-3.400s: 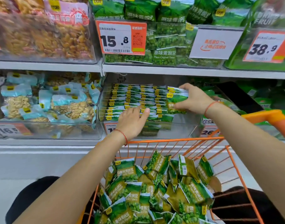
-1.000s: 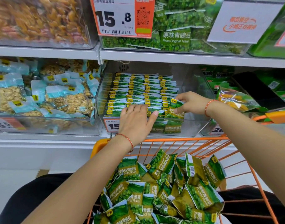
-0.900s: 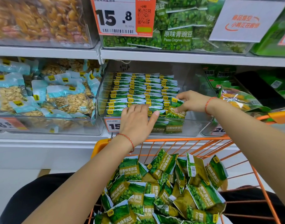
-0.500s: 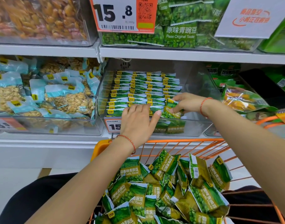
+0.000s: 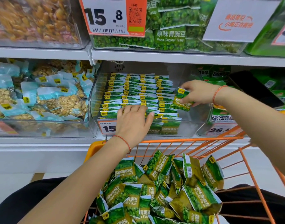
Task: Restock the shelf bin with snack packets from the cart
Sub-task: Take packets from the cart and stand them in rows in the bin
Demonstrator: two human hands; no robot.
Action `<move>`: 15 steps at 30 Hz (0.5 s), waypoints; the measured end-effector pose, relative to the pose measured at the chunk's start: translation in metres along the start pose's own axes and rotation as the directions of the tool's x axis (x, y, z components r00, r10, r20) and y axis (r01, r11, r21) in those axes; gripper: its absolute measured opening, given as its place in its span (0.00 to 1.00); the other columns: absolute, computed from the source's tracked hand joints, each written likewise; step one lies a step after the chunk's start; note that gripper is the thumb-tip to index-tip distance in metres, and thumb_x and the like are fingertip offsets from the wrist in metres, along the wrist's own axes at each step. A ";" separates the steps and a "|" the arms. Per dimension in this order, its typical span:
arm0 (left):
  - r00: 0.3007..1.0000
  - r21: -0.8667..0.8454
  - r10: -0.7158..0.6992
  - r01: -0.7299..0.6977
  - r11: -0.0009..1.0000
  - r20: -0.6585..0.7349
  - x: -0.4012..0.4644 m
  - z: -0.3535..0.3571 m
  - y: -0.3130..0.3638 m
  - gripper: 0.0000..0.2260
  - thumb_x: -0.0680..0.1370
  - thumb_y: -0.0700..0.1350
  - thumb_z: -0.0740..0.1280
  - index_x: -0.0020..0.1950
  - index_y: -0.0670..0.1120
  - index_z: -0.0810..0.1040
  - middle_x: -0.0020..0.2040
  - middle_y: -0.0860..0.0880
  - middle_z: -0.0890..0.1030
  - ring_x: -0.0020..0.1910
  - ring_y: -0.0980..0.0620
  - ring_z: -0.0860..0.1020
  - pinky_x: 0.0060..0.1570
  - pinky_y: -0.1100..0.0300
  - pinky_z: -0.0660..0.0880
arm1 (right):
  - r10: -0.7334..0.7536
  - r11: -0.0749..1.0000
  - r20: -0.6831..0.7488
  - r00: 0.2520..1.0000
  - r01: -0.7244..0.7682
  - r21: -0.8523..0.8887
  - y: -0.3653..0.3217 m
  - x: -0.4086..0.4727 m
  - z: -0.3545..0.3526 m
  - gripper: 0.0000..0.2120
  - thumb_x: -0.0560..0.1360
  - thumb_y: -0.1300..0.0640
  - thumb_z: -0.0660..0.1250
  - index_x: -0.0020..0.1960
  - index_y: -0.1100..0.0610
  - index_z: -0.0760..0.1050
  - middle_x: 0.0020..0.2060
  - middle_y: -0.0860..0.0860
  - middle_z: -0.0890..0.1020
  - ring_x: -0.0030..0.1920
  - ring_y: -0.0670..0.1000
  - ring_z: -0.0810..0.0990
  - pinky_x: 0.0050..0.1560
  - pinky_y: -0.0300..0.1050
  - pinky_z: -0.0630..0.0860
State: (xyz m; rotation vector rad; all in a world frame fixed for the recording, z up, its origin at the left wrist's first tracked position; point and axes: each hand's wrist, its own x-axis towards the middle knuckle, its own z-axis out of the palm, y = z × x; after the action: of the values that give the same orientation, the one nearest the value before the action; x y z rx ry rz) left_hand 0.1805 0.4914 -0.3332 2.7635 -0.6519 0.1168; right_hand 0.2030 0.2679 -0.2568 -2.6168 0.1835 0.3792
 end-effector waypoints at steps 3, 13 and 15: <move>0.983 -0.066 0.181 -0.180 0.981 0.016 0.017 0.001 0.023 0.16 0.82 0.52 0.55 0.63 0.50 0.76 0.62 0.52 0.77 0.63 0.49 0.70 0.63 0.55 0.60 | -0.078 0.920 -0.113 0.991 0.028 -0.392 -0.004 -0.011 0.000 0.16 0.74 0.58 0.66 0.61 0.58 0.73 0.58 0.58 0.77 0.52 0.58 0.76 0.45 0.41 0.68; 0.952 0.035 0.280 -0.287 0.957 0.124 0.030 0.018 0.048 0.25 0.81 0.61 0.47 0.30 0.50 0.66 0.32 0.51 0.70 0.39 0.49 0.68 0.42 0.55 0.60 | -0.133 0.625 -0.012 0.991 0.075 -0.777 -0.002 -0.032 0.010 0.13 0.76 0.58 0.62 0.61 0.54 0.70 0.49 0.56 0.78 0.49 0.57 0.76 0.38 0.44 0.66; 0.961 0.043 0.259 -0.264 0.963 0.096 0.029 0.020 0.049 0.25 0.81 0.61 0.48 0.32 0.49 0.67 0.31 0.52 0.67 0.38 0.49 0.67 0.41 0.56 0.59 | -0.144 0.595 0.002 0.990 0.088 -0.799 -0.004 -0.030 0.012 0.12 0.77 0.58 0.62 0.60 0.53 0.70 0.47 0.54 0.77 0.48 0.57 0.76 0.39 0.44 0.67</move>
State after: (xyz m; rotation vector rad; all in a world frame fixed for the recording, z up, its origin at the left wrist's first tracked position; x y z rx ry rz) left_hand 0.1848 0.4318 -0.3346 2.7338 -1.0526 0.0688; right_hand 0.1721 0.2786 -0.2560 -3.5225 -0.2051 0.3916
